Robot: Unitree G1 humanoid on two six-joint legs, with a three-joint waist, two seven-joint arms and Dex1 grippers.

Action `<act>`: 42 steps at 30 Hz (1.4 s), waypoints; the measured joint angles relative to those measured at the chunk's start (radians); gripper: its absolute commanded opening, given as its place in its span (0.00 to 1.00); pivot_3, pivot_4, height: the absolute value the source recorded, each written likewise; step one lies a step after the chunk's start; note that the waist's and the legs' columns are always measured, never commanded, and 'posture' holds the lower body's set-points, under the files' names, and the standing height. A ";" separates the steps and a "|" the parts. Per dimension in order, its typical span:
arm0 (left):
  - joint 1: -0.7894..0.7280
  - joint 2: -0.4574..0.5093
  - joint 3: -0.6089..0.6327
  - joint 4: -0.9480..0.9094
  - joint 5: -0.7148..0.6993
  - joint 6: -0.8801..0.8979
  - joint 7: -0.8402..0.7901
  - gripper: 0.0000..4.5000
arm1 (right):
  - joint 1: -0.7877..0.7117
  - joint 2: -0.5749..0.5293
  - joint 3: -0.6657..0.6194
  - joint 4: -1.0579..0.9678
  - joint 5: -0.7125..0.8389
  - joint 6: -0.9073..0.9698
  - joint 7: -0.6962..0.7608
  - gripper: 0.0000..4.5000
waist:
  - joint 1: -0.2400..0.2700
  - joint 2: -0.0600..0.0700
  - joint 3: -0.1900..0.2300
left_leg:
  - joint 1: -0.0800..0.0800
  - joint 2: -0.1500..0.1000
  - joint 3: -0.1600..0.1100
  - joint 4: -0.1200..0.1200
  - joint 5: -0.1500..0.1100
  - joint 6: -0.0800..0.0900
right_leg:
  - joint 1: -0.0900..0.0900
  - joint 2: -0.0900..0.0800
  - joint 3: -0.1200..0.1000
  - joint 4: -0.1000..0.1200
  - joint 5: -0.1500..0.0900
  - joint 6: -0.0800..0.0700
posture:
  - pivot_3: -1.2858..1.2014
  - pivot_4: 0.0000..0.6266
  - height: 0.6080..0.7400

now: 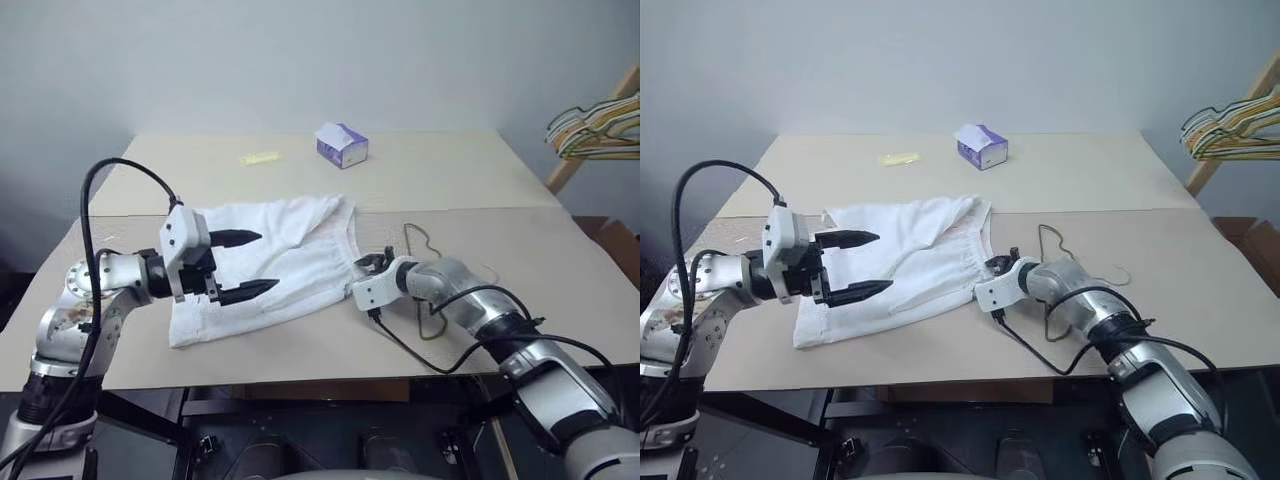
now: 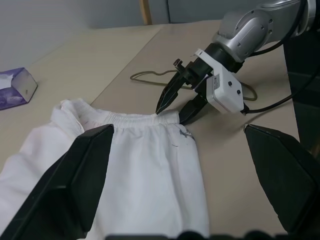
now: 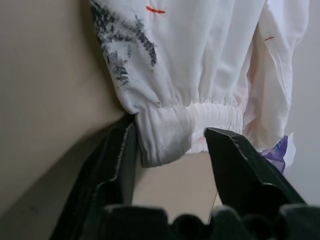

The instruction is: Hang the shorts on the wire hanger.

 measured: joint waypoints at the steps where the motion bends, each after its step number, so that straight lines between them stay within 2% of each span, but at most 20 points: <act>1: 0.006 0.005 0.000 0.000 0.001 0.000 -0.002 1.00 | 0.000 0.001 0.001 0.008 -0.002 -0.007 -0.003 0.25 | 0.000 0.000 0.000 | 0.000 0.000 0.000 0.000 0.000 0.000 | 0.000 0.000 0.000 0.000 0.000 0.000 | 0.53 0.00 1.00; 4: 0.028 0.025 0.003 -0.006 0.003 -0.006 -0.012 1.00 | 0.000 0.005 0.003 0.017 -0.009 -0.018 -0.006 0.02 | 0.001 0.000 0.000 | 0.000 0.000 0.000 -0.001 0.000 0.000 | -0.001 0.000 0.000 0.000 0.000 0.000 | 0.53 0.00 1.00; 5: 0.041 0.033 0.002 -0.008 0.006 -0.017 -0.018 1.00 | 0.000 0.005 0.003 0.017 -0.010 -0.020 -0.006 0.01 | 0.000 0.000 0.000 | 0.000 0.000 0.000 -0.002 0.000 0.000 | -0.001 0.000 0.001 0.000 0.000 0.000 | 0.53 0.00 1.00; 9: 0.112 0.095 -0.012 -0.001 0.095 -0.107 -0.049 1.00 | 0.006 0.001 0.001 0.008 -0.010 -0.021 -0.006 0.01 | 0.000 0.000 0.000 | 0.000 0.000 0.001 -0.004 0.001 -0.001 | -0.003 0.001 0.001 0.000 0.000 -0.001 | 0.52 0.00 1.00; 16: 0.246 0.263 -0.086 0.122 0.381 -0.439 -0.110 1.00 | 0.056 -0.032 -0.022 -0.060 0.024 -0.021 0.017 0.01 | 0.005 0.000 0.000 | -0.001 0.003 0.004 -0.006 0.001 -0.002 | -0.007 0.002 0.002 0.002 -0.001 -0.003 | 0.52 0.00 1.00; 20: 0.254 0.327 -0.115 0.183 0.507 -0.540 -0.109 1.00 | 0.059 -0.033 -0.035 -0.065 0.024 -0.019 0.019 0.01 | 0.009 0.000 0.000 | -0.001 0.004 0.007 -0.006 0.001 -0.002 | -0.008 0.003 0.003 0.004 -0.002 -0.004 | 0.52 0.00 1.00; 26: 0.185 0.289 -0.184 0.220 0.712 -0.549 0.020 1.00 | 0.082 -0.034 -0.045 -0.084 0.040 -0.009 0.027 0.01 | 0.019 0.003 -0.002 | 0.000 0.005 0.013 -0.005 0.001 -0.002 | -0.010 0.003 0.004 0.009 -0.002 -0.004 | 0.52 0.00 1.00; 30: 0.127 0.240 -0.235 0.274 0.821 -0.544 0.120 0.80 | 0.084 -0.038 -0.049 -0.099 0.045 -0.005 0.040 0.00 | 0.027 0.011 -0.006 | 0.007 0.007 0.017 -0.005 0.001 -0.002 | -0.003 0.004 0.004 0.010 -0.003 -0.005 | 0.51 0.00 1.00; 33: 0.091 0.232 -0.268 0.337 0.869 -0.571 0.161 0.58 | 0.088 -0.042 -0.057 -0.125 0.057 0.002 0.052 0.00 | 0.028 0.011 -0.006 | 0.015 0.010 0.017 -0.007 0.001 -0.002 | 0.003 0.007 0.004 0.010 -0.009 -0.002 | 0.51 0.00 1.00; 40: 0.058 0.227 -0.287 0.427 0.881 -0.596 0.174 0.05 | 0.109 -0.058 -0.079 -0.163 0.062 0.019 0.069 0.00 | 0.024 0.011 -0.007 | 0.014 0.015 0.017 -0.007 -0.001 -0.005 | 0.001 0.013 0.005 0.011 -0.007 -0.011 | 0.50 0.00 1.00; 41: 0.048 0.223 -0.293 0.439 0.881 -0.602 0.174 0.00 | 0.116 -0.062 -0.080 -0.170 0.062 0.021 0.070 0.00 | 0.024 0.011 -0.007 | 0.014 0.015 0.017 -0.007 -0.001 -0.006 | 0.001 0.013 0.005 0.011 -0.007 -0.011 | 0.50 0.00 1.00; 42: 0.038 0.218 -0.296 0.449 0.881 -0.606 0.172 0.00 | 0.121 -0.066 -0.080 -0.178 0.063 0.021 0.071 0.00 | 0.024 0.011 -0.006 | 0.013 0.015 0.017 -0.007 -0.002 -0.006 | 0.000 0.013 0.005 0.011 -0.007 -0.011 | 0.50 0.00 1.00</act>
